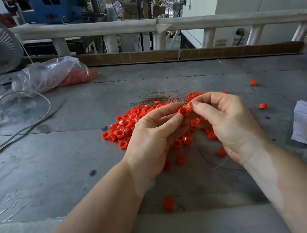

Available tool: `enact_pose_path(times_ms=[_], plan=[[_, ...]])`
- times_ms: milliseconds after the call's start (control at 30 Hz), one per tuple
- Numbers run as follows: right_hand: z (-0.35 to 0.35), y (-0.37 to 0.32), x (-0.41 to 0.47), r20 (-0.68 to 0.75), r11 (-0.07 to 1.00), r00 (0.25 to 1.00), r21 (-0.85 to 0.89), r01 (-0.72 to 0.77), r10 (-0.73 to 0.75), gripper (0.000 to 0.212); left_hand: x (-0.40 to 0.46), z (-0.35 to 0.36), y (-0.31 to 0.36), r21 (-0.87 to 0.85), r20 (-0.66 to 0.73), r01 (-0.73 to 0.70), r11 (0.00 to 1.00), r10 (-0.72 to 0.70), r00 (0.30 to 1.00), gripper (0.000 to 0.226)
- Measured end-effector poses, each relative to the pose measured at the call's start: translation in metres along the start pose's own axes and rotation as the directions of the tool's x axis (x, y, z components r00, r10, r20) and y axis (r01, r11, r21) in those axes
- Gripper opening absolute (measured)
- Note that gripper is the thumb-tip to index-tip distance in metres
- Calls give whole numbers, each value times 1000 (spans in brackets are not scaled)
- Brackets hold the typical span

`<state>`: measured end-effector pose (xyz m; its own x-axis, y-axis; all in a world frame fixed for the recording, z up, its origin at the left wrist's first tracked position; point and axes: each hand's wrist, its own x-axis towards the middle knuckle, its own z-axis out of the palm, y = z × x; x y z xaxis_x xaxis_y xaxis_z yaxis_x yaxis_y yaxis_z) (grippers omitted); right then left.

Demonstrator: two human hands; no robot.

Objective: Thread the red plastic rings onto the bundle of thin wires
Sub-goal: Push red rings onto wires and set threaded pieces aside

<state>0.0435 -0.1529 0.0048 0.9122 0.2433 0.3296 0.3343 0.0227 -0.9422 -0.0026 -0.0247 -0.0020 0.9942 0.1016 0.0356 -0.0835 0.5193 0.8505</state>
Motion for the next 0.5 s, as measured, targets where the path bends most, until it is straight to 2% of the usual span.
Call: enact_pose_path(times_ms=[200,300,400,500], plan=[[-2,-3,2,-34,995,999,96,-18,21,20,1,-2,2,-64,-3,24,998,-24,1000,23],[-3,-2,2,-48,997,999,70,-18,21,19,1,-1,3,-95,-1,39,995,-39,999,24],[-4,1,2,-83,988,996,-152,14,-27,20,1,-1,3,-113,12,51,992,-50,999,21],[-5,3,2,-65,900,994,-432,54,-91,19,0,-1,3,-120,8,62,991,-61,998,18]])
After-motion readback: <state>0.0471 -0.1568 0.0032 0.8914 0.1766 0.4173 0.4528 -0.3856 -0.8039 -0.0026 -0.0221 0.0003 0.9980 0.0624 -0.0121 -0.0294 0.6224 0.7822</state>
